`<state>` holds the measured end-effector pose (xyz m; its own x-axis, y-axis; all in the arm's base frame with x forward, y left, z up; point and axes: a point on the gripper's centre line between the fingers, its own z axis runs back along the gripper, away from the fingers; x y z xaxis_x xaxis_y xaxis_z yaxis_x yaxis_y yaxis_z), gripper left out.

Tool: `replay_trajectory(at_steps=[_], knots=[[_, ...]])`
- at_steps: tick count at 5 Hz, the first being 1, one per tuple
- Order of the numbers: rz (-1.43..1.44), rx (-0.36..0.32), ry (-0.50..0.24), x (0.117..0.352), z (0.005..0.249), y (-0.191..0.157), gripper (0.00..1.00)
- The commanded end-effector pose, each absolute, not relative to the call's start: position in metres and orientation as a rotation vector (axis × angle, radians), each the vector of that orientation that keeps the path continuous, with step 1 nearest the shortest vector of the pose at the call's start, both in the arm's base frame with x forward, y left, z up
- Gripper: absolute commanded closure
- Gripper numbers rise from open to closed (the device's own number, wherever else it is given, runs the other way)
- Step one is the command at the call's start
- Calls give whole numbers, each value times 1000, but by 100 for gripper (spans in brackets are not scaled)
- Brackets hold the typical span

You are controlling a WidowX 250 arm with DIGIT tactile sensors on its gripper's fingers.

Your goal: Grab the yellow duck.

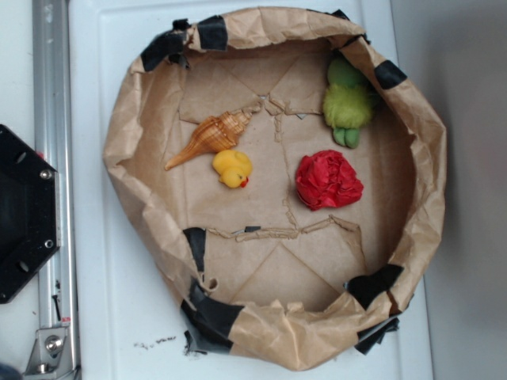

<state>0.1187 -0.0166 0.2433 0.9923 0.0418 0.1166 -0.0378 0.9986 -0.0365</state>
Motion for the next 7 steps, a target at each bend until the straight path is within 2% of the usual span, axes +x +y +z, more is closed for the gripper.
replay_trajectory(at_steps=[1, 2, 3, 4, 5, 7], knots=[[40, -34, -118, 119, 243, -17, 0], [-94, 99, -241, 153, 208, 10, 0], [-148, 150, -89, 176, 189, 30, 0], [-196, 159, -52, 203, 170, 48, 0], [-242, 113, 0, 231, 146, 54, 0], [-348, 93, -86, 247, 113, 52, 0]])
